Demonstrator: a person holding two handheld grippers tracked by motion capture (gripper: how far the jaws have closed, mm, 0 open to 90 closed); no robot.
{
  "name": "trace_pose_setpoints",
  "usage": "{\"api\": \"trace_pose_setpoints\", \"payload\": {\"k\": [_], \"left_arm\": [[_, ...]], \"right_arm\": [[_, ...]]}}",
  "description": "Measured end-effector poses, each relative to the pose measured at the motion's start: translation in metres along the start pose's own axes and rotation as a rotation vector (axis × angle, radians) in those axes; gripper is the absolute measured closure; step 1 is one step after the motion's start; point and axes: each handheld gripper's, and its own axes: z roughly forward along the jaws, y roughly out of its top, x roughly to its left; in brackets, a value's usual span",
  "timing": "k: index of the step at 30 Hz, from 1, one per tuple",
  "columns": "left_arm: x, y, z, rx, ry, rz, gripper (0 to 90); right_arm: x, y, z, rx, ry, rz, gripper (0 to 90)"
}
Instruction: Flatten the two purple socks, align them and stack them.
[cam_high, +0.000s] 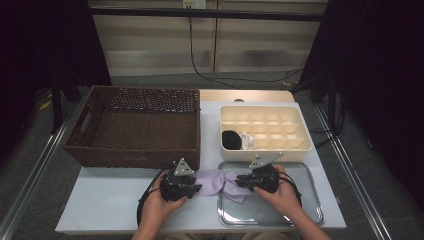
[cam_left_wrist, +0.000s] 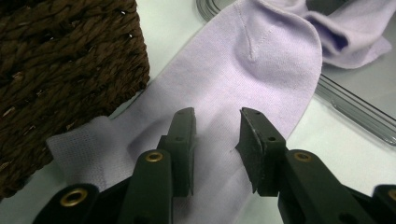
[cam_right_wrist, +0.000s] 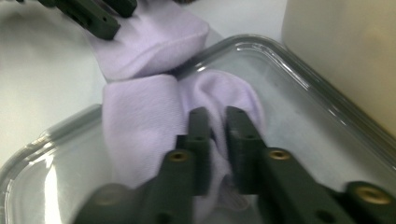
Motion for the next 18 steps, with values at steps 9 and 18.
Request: {"api": "trace_pose_setpoints", "payload": {"k": [9, 18], "left_arm": [[0.000, 0.000, 0.000, 0.000, -0.004, 0.000, 65.6], [-0.001, 0.000, 0.000, -0.003, 0.004, 0.001, 64.6]], "right_arm": [[0.010, 0.009, -0.008, 0.013, 0.051, 0.001, 41.2], [0.015, -0.007, -0.005, 0.034, 0.046, -0.075, 79.7]]}}
